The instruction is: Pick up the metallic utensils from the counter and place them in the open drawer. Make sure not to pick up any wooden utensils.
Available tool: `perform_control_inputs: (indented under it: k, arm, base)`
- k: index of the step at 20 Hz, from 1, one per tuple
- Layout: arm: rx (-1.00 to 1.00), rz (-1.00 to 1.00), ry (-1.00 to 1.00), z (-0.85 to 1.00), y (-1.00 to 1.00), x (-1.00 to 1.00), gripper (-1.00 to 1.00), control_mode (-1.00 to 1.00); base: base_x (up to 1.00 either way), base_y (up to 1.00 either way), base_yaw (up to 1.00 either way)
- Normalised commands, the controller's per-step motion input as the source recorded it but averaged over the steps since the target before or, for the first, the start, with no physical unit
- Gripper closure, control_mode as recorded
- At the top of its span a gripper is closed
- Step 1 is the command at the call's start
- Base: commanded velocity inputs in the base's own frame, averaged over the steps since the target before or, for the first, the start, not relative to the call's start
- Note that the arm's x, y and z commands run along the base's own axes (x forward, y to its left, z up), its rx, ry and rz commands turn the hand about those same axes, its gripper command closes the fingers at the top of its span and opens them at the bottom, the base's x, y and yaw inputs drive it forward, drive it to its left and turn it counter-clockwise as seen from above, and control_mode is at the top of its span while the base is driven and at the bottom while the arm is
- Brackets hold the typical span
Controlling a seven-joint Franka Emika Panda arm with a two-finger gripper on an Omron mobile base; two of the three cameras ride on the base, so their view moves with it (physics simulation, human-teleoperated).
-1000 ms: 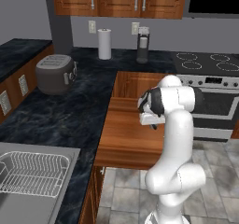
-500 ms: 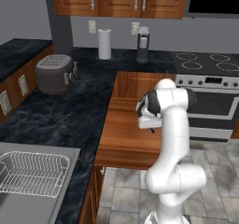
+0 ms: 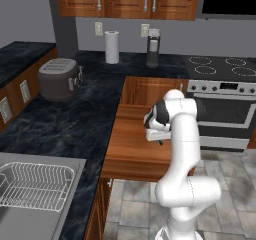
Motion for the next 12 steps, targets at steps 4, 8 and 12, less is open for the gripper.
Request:
perform_control_inputs:
  k: [4,8,12]
  arm:
    - [0.0,0.0,-0.1,-0.06,0.0,0.2,-1.0,-1.0]
    - [0.0,0.0,-0.13,0.34,0.0,-0.05,-1.0,-1.0]
    - [0.0,0.0,-0.11,0.54,0.0,-0.2,-1.0,-1.0]
  base:
    - [0.0,0.0,0.0]
    - [0.0,0.0,0.0]
    - [0.0,0.0,0.0]
